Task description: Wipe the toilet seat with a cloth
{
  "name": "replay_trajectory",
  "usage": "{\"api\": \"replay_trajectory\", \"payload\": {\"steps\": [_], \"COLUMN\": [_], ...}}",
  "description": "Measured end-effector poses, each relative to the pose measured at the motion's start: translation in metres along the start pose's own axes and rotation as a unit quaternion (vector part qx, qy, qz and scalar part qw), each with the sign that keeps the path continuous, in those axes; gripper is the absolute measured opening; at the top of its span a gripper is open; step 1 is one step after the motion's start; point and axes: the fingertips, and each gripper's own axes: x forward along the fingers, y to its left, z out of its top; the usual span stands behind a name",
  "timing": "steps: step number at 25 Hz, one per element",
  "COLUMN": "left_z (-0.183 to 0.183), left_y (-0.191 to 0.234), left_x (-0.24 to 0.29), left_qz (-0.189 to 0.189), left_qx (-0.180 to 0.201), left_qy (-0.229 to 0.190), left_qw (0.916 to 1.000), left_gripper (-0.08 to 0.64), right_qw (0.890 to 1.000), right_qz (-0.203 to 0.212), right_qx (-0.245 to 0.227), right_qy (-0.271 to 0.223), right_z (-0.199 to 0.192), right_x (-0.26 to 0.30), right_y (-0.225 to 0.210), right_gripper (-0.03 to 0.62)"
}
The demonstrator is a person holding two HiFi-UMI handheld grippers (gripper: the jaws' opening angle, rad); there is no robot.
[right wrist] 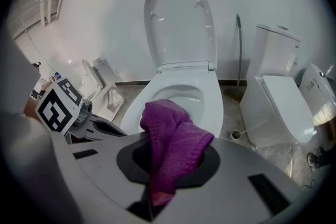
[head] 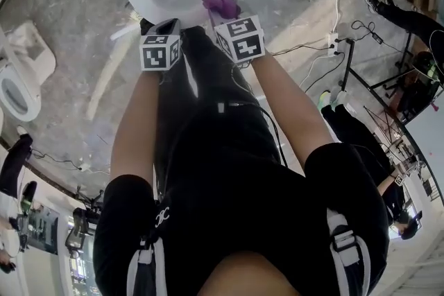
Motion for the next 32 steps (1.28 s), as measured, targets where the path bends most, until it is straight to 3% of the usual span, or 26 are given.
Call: {"api": "replay_trajectory", "payload": {"steps": [5, 12, 17, 20, 23, 25, 27, 32], "left_z": [-0.022, -0.039, -0.04, -0.046, -0.044, -0.039, -0.035, -0.027], "left_y": [0.016, 0.038, 0.044, 0.041, 0.047, 0.05, 0.05, 0.064], "left_x": [0.036, 0.074, 0.084, 0.082, 0.075, 0.063, 0.05, 0.032], "left_qz": [0.03, 0.039, 0.033, 0.028, 0.019, 0.006, -0.001, 0.013], "left_qx": [-0.008, -0.013, -0.013, -0.017, -0.075, -0.132, -0.161, -0.144], "left_qy": [0.036, 0.058, 0.046, 0.038, 0.03, 0.019, 0.004, -0.014], "left_qw": [0.9989, 0.9975, 0.9983, 0.9988, 0.9965, 0.9911, 0.987, 0.9894], "left_gripper": [0.009, 0.009, 0.009, 0.009, 0.009, 0.009, 0.009, 0.009], "right_qw": [1.0, 0.997, 0.979, 0.969, 0.963, 0.961, 0.962, 0.976], "right_qz": [0.002, -0.005, 0.004, 0.004, 0.004, 0.015, 0.024, 0.012], "right_qx": [-0.005, -0.081, -0.205, -0.245, -0.267, -0.276, -0.271, -0.219], "right_qy": [0.012, 0.015, 0.006, 0.011, 0.023, 0.022, 0.013, -0.012], "right_z": [-0.017, -0.014, -0.007, -0.006, -0.01, -0.017, -0.023, -0.029], "right_x": [0.029, 0.062, 0.102, 0.122, 0.14, 0.148, 0.149, 0.15], "right_y": [-0.006, -0.043, -0.07, -0.083, -0.096, -0.094, -0.088, -0.082], "right_gripper": [0.048, 0.048, 0.048, 0.048, 0.048, 0.048, 0.048, 0.048]}}
